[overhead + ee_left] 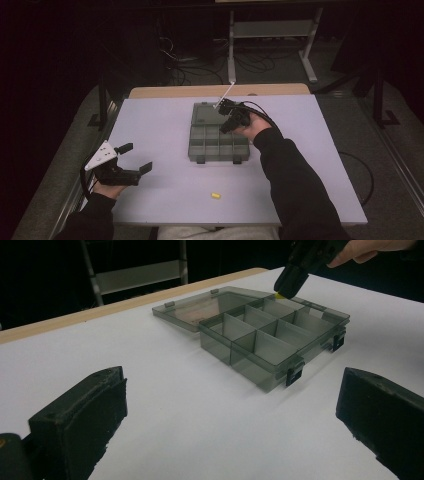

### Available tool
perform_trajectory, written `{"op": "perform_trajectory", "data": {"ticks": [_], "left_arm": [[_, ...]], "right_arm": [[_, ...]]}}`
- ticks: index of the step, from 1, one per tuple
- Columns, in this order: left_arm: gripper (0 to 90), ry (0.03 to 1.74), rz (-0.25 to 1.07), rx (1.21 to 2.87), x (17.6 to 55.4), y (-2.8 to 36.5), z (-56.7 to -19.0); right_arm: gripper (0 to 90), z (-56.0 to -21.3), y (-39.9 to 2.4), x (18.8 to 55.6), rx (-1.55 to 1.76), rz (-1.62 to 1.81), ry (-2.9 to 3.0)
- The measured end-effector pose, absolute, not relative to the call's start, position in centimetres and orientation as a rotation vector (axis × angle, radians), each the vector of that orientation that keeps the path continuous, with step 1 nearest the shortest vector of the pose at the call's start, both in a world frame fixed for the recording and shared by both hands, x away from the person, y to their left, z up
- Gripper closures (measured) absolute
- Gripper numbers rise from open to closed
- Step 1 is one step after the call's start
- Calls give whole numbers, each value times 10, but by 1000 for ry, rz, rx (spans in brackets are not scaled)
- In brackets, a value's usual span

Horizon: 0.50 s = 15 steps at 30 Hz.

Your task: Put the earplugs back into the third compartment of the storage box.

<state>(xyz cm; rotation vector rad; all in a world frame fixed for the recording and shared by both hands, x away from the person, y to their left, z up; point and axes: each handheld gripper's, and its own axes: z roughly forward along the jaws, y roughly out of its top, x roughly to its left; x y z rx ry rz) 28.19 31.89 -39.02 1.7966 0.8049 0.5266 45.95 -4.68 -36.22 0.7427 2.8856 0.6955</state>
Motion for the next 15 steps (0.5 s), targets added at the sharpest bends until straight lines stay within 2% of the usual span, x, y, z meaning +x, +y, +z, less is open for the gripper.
{"op": "perform_trajectory", "data": {"ticks": [15], "left_arm": [[0,808,523,1798,282,318,-391]], "right_arm": [[776,-376,-48,473,795,669,2867]]}}
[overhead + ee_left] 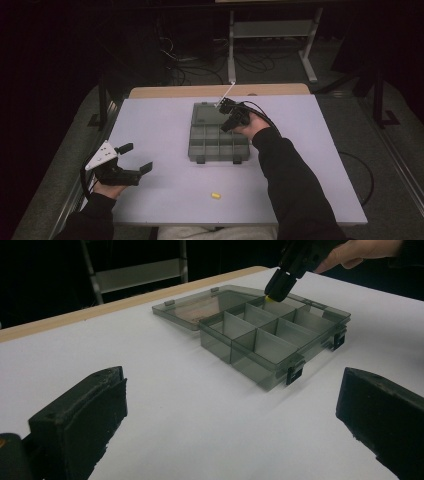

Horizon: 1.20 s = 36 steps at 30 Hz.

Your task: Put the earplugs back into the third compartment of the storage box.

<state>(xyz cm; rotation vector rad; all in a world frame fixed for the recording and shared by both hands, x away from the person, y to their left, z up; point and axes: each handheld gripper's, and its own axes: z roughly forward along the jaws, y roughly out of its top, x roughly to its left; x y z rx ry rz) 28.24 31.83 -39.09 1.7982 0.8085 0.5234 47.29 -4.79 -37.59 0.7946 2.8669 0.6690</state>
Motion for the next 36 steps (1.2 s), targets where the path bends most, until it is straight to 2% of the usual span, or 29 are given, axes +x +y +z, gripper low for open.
{"op": "perform_trajectory", "data": {"ticks": [2,6,7,8,11,18,22,28,36], "left_arm": [[0,808,524,1798,282,318,-391],[0,809,523,1798,282,318,-391],[0,809,523,1798,282,318,-391],[0,810,521,1801,283,318,-391],[0,809,523,1803,282,318,-391],[0,808,523,1805,282,318,-391],[0,808,523,1805,282,318,-391],[0,808,525,1809,282,317,-391],[0,809,527,1812,282,317,-391]], "right_arm": [[745,-377,-48,474,806,680,2871],[606,-376,-48,474,835,696,2873],[606,-376,-48,474,835,696,2873],[493,-372,-48,471,813,715,2866],[436,-368,-49,468,812,728,2855],[154,-354,-53,458,857,756,2803],[123,-347,-53,450,835,755,2811],[11,-334,-52,436,804,777,2786],[0,-322,-48,416,744,826,2766]]}}
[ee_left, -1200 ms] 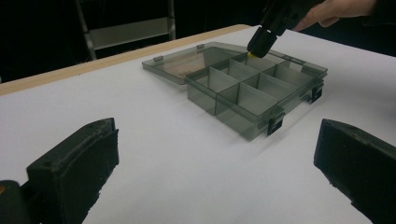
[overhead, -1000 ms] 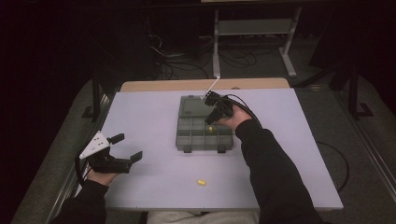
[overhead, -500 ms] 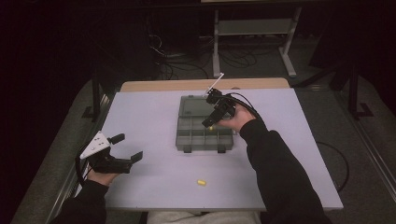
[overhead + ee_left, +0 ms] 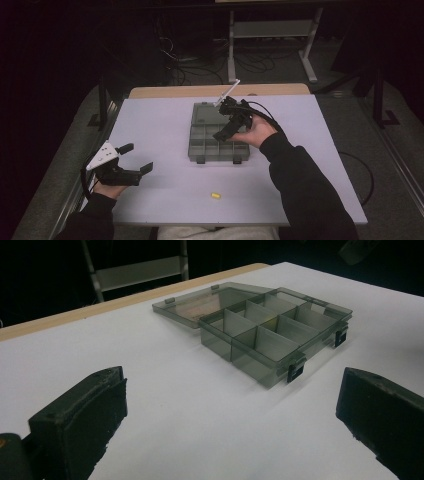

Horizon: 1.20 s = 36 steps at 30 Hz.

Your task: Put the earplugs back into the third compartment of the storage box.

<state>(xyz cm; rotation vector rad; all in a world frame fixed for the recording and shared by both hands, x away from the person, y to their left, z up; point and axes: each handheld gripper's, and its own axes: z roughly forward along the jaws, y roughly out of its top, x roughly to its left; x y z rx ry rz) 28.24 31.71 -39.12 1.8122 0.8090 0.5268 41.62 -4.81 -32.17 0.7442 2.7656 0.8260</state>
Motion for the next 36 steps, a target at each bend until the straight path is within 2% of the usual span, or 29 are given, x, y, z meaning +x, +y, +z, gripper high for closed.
{"op": "perform_trajectory", "data": {"ticks": [19,36], "left_arm": [[0,808,531,1812,282,317,-391],[0,807,534,1812,282,317,-391]], "right_arm": [[0,-331,-42,378,636,921,2818],[4,-365,-17,338,495,867,2952]]}}
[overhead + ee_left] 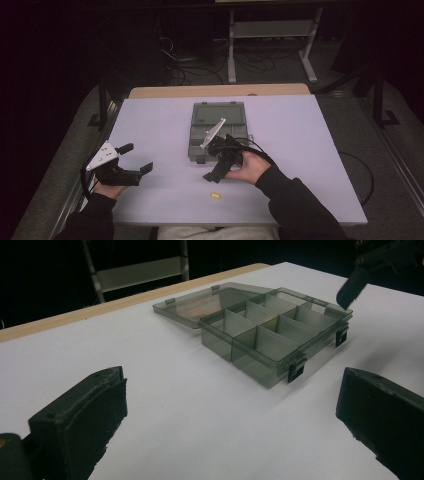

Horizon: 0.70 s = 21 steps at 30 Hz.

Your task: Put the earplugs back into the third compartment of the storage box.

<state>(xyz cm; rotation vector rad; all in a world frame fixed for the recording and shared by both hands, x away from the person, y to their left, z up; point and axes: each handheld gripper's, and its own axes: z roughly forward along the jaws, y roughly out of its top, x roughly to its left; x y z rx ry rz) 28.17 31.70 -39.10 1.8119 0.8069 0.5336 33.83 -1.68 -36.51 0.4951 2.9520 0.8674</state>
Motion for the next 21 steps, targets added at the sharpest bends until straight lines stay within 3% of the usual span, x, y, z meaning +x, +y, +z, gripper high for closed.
{"op": "perform_trajectory", "data": {"ticks": [16,19,21], "left_arm": [[0,807,536,1812,282,317,-391],[0,808,536,1807,281,317,-391],[0,808,537,1805,281,317,-391]], "right_arm": [[9,-397,-13,314,441,766,3039],[130,-401,-13,310,395,755,3066],[147,-403,-12,308,385,731,3086]]}}
